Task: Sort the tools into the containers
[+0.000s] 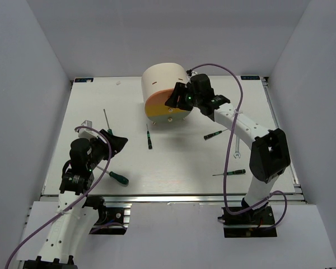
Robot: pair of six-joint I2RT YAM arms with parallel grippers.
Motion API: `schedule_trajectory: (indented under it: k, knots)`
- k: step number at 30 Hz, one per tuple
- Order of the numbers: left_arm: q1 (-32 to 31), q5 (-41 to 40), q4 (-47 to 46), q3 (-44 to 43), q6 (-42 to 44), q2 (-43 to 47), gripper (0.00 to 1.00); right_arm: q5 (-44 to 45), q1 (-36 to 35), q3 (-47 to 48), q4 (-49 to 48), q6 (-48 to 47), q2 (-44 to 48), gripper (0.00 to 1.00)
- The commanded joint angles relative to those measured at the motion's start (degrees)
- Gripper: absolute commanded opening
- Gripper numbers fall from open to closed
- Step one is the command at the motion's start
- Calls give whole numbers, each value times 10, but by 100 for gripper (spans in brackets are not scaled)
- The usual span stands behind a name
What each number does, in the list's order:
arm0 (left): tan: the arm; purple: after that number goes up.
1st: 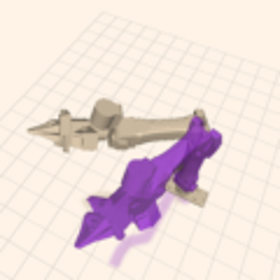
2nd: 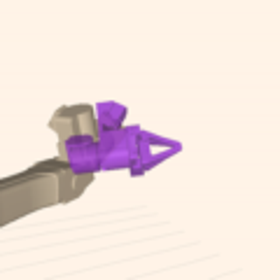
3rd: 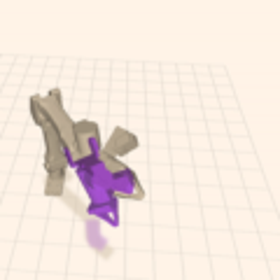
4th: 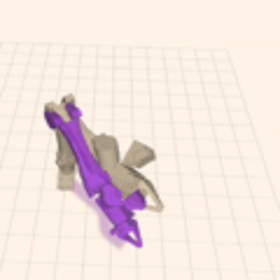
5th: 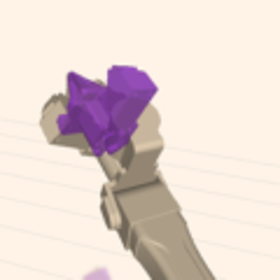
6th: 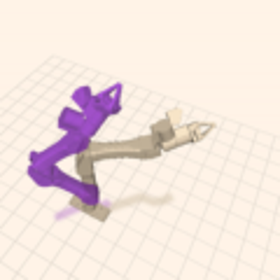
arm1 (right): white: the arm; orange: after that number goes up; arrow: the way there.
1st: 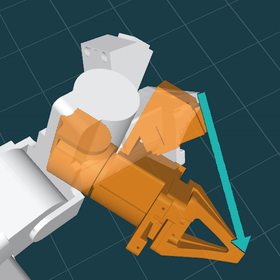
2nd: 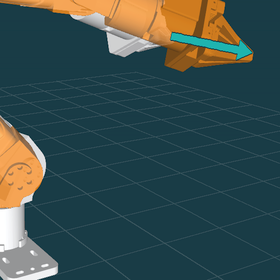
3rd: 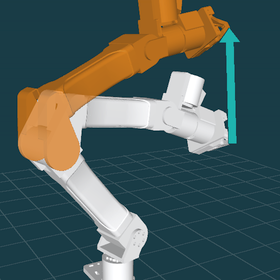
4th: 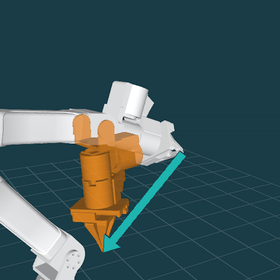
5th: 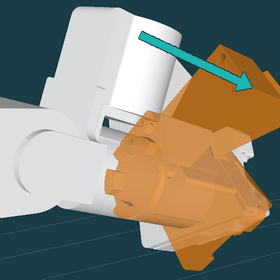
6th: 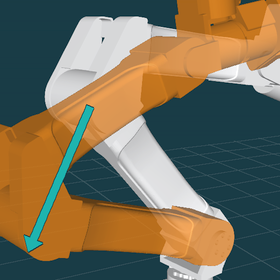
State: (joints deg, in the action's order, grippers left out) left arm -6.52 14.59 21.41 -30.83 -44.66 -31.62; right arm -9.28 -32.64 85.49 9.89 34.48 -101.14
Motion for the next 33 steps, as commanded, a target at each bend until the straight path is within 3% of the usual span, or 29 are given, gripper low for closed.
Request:
schedule_trajectory:
  k: [1, 15, 23, 33]
  knots:
    - [1, -7, -5, -3, -1, 4, 71, 23, -1, 40, -34, 30, -8, 60]
    - [1, -5, -11, 1, 3, 5, 71, 58, -2, 63, -43, 51, -27, 44]
    - [1, -8, -8, 1, 0, 15, 71, 64, -2, 48, -49, 43, -25, 24]
    - [1, -5, -8, -2, -1, 18, 71, 57, -4, -72, -51, 53, 63, 22]
